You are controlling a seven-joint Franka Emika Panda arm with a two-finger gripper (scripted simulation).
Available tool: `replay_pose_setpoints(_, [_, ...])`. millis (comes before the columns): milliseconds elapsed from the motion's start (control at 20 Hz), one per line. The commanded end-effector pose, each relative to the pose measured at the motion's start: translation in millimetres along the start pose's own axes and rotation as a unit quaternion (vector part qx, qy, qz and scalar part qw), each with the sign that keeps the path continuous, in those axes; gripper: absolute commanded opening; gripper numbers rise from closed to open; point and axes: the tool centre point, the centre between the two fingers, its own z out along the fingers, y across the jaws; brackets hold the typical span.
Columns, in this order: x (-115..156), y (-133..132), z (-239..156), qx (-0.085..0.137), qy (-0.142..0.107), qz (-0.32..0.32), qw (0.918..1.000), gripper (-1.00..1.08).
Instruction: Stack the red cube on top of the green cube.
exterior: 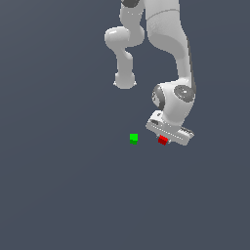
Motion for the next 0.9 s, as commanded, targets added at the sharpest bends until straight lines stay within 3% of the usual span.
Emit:
replay_pose_setpoints(0, [0.1, -0.1, -18.9, 0.001, 0.001, 0.000, 1.0000, -1.00])
replay_pose_setpoints(400, [0.5, -0.5, -56.4, 0.001, 0.001, 0.000, 1.0000, -1.00])
replay_pose_setpoints(850, [3.7, 7.2, -54.7, 0.001, 0.001, 0.000, 1.0000, -1.00])
